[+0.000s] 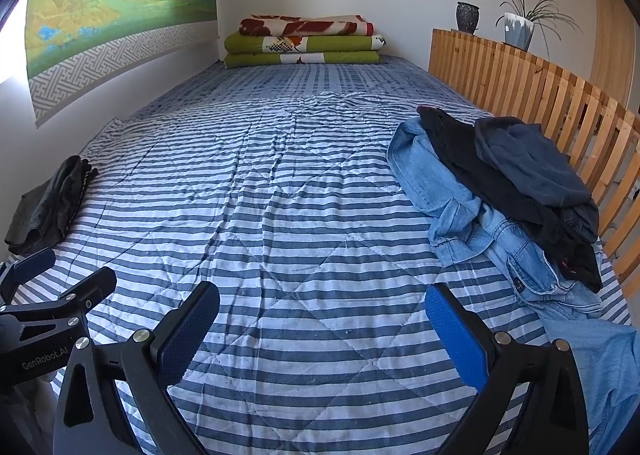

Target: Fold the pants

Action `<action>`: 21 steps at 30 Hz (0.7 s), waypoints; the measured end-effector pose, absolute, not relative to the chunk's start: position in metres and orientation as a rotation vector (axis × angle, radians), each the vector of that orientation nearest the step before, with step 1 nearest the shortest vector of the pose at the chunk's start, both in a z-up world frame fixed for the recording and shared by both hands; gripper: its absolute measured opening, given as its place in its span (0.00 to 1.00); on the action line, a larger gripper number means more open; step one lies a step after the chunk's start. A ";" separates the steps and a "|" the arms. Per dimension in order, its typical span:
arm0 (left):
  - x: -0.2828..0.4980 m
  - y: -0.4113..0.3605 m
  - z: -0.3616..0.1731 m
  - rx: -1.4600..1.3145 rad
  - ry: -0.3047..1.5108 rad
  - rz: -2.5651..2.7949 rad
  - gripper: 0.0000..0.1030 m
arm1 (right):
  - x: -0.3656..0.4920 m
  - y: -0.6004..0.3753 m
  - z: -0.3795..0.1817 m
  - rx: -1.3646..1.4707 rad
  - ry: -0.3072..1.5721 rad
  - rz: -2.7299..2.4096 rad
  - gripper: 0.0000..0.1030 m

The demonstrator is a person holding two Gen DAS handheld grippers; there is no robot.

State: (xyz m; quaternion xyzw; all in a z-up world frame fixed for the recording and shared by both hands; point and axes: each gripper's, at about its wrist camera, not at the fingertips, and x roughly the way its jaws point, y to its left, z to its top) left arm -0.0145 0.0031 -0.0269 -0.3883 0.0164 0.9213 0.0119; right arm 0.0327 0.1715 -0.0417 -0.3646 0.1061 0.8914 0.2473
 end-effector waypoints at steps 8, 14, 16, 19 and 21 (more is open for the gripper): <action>-0.014 0.000 -0.026 -1.206 0.045 2.876 1.00 | 0.033 0.171 -0.042 -0.990 0.285 2.431 0.99; -0.012 -0.002 -0.025 -1.200 0.040 2.880 1.00 | 0.031 0.170 -0.041 -0.987 0.281 2.431 0.99; -0.012 -0.002 -0.025 -1.201 0.039 2.878 1.00 | 0.031 0.169 -0.040 -0.985 0.279 2.432 0.99; -0.012 -0.001 -0.025 -1.198 0.041 2.881 1.00 | 0.031 0.168 -0.040 -0.983 0.279 2.433 0.99; -0.011 -0.001 -0.026 -1.197 0.041 2.881 1.00 | 0.031 0.168 -0.040 -0.983 0.279 2.433 0.99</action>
